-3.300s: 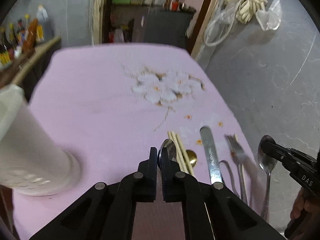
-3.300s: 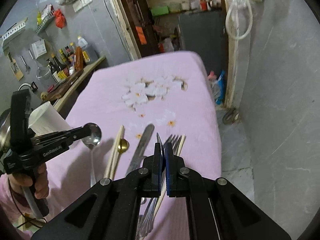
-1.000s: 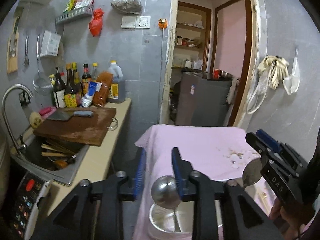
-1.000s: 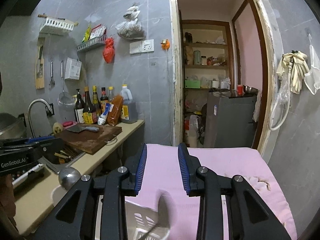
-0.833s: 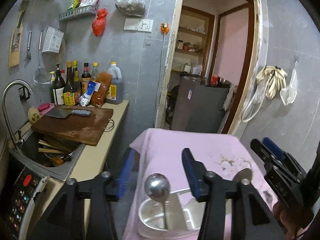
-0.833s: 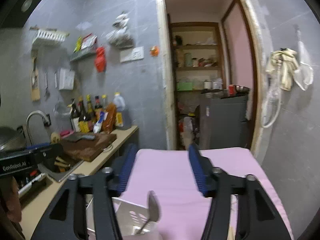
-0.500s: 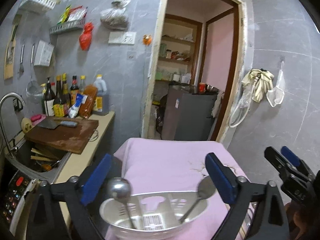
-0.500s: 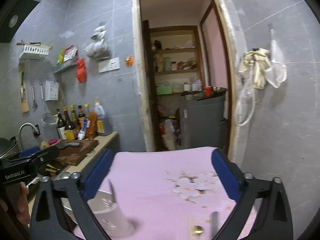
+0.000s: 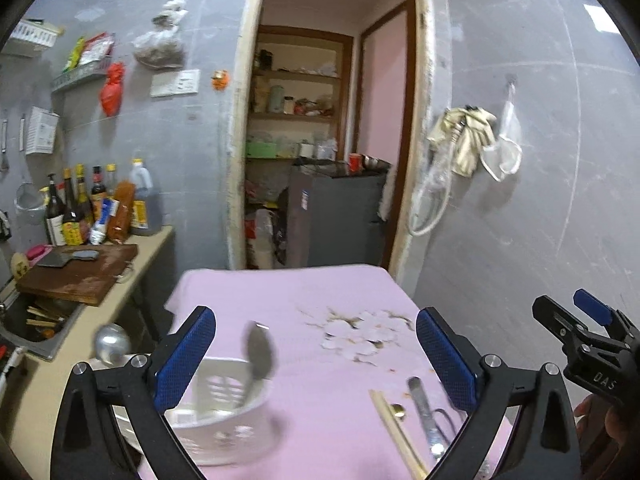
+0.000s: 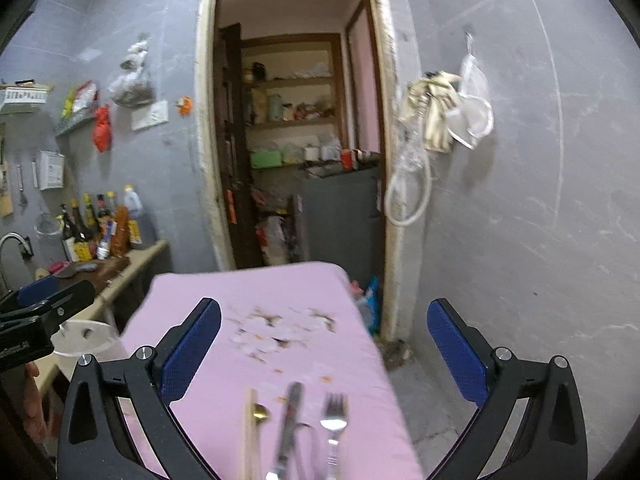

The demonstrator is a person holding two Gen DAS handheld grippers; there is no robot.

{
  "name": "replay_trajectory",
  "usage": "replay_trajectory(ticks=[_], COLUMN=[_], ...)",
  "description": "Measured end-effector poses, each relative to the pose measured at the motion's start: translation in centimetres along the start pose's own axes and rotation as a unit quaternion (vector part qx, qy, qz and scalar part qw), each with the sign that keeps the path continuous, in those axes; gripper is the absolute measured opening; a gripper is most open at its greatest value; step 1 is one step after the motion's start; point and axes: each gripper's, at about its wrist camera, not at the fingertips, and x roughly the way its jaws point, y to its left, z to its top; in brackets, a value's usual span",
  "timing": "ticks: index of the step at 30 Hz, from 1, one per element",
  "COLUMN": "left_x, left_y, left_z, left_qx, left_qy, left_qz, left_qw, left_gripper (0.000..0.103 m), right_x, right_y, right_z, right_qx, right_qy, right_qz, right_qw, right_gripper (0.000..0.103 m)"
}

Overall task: Organize utensils
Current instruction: 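Move both tools back over the remaining utensils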

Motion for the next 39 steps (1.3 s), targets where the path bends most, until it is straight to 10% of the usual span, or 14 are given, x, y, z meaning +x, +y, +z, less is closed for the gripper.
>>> replay_trajectory(ticks=[25, 39], left_x=[10.8, 14.3], left_y=[-7.1, -6.3], left_z=[-8.8, -10.4], left_qx=[0.007, -0.017], left_qy=[0.147, 0.228], left_qz=[0.013, -0.007], left_qw=[0.9890, 0.9735], left_gripper=[0.101, 0.057], right_x=[11.5, 14.1], right_y=[-5.1, -2.9], right_z=[-9.4, -12.5], right_qx=[0.010, -0.004], right_qy=[0.143, 0.205], right_qz=[0.070, 0.140], right_qw=[0.987, 0.969], right_gripper=[0.101, 0.036])
